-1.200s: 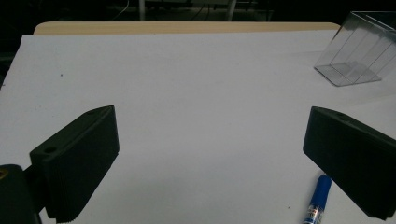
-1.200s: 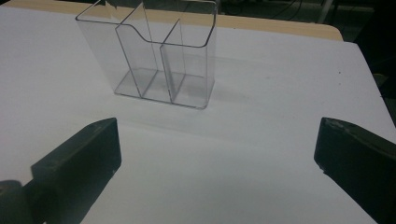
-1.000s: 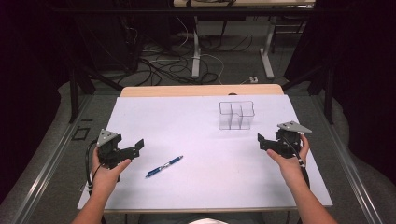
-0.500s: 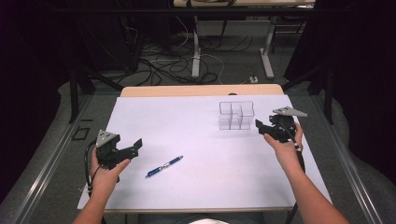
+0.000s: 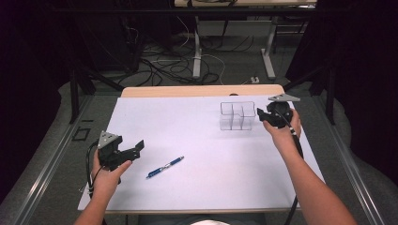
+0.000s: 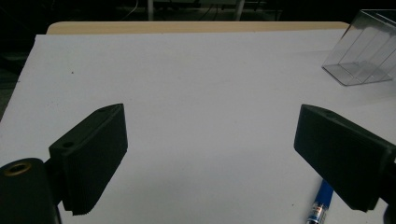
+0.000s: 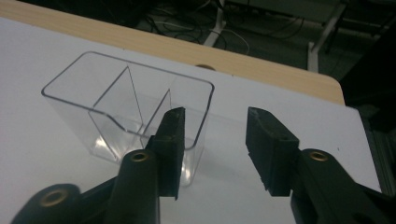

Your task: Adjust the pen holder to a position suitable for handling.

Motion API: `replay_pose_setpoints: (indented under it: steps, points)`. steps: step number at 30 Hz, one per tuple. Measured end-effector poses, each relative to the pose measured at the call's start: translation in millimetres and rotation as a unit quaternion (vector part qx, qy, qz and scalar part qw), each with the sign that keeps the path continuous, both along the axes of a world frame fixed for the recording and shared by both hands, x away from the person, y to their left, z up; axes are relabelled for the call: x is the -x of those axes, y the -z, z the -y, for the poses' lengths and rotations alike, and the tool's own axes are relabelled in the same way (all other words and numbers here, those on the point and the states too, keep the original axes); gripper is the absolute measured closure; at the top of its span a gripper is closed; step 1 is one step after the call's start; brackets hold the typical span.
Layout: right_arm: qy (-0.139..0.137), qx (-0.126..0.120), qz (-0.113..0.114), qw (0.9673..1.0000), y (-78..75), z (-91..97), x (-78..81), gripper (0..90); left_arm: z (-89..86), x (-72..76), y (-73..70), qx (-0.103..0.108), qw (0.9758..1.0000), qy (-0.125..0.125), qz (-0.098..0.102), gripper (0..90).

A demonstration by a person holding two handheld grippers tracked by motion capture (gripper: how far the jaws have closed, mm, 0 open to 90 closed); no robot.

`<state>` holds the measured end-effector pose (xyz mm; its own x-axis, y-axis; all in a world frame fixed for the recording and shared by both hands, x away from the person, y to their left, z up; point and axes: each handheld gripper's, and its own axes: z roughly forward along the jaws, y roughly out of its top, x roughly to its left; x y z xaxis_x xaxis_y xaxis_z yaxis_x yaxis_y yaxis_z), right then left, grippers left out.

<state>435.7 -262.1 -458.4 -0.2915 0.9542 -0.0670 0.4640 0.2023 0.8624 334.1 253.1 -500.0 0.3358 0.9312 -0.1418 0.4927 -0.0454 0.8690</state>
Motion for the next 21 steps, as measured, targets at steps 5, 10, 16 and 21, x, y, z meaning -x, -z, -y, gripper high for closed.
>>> replay_pose_setpoints:
  steps: [5, 10, 16, 21]
  points:
    - [0.0, -0.004, -0.014, 0.9999, 7.5, 0.4, -16.6, 64.2, 1.3, 0.0, -0.4, 0.0, 1.0, 0.006, 0.004, 9.7]
    - [0.002, -0.007, -0.014, 0.9999, 15.2, 5.0, -27.9, 66.5, 5.5, -0.1, 0.2, -0.005, 0.9999, 0.008, 0.003, 9.2]
    - [0.009, -0.02, -0.024, 0.9995, 23.7, 8.3, -37.2, 73.7, 6.6, -2.0, 3.4, 0.023, 0.9994, 0.024, -0.005, 3.5]
    - [0.0, -0.014, -0.034, 0.9993, 30.1, 8.9, -43.4, 80.1, 5.9, -2.9, 6.1, 0.022, 0.9994, 0.023, -0.012, 1.0]
